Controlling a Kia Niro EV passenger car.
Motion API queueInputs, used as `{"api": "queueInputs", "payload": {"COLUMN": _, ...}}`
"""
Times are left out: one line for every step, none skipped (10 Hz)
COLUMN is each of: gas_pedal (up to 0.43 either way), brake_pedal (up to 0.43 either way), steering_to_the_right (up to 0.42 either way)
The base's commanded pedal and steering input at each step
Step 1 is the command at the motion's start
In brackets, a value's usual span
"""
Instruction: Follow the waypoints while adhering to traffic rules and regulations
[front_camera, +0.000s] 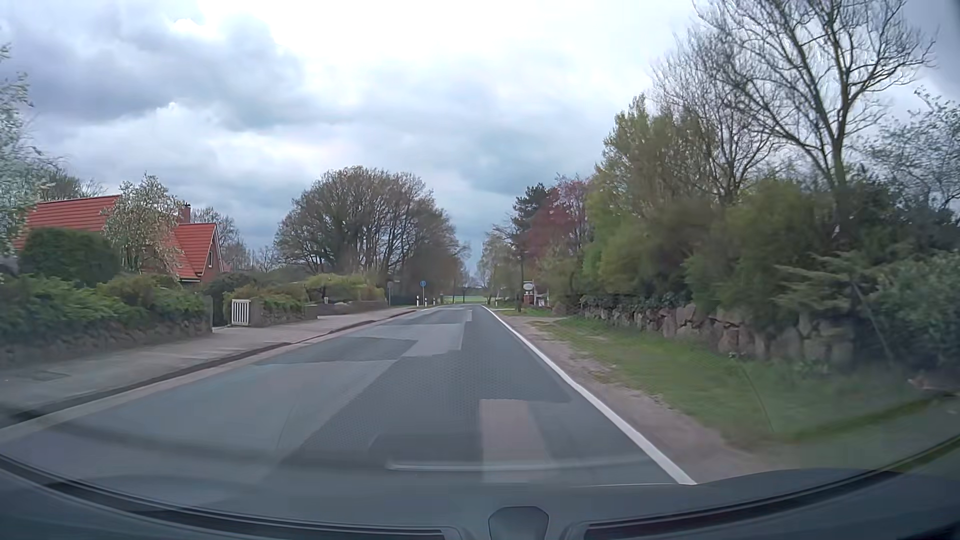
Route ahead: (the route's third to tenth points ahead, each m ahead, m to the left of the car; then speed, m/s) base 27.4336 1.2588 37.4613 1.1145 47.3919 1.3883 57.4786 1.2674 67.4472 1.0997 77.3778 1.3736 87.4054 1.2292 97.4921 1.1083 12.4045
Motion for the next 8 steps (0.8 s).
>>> {"api": "queueInputs", "payload": {"gas_pedal": 0.079, "brake_pedal": 0.0, "steering_to_the_right": -0.003}}
{"api": "queueInputs", "payload": {"gas_pedal": 0.079, "brake_pedal": 0.0, "steering_to_the_right": -0.002}}
{"api": "queueInputs", "payload": {"gas_pedal": 0.079, "brake_pedal": 0.0, "steering_to_the_right": -0.002}}
{"api": "queueInputs", "payload": {"gas_pedal": 0.079, "brake_pedal": 0.0, "steering_to_the_right": -0.002}}
{"api": "queueInputs", "payload": {"gas_pedal": 0.079, "brake_pedal": 0.0, "steering_to_the_right": -0.002}}
{"api": "queueInputs", "payload": {"gas_pedal": 0.079, "brake_pedal": 0.0, "steering_to_the_right": -0.002}}
{"api": "queueInputs", "payload": {"gas_pedal": 0.079, "brake_pedal": 0.0, "steering_to_the_right": -0.001}}
{"api": "queueInputs", "payload": {"gas_pedal": 0.079, "brake_pedal": 0.0, "steering_to_the_right": -0.001}}
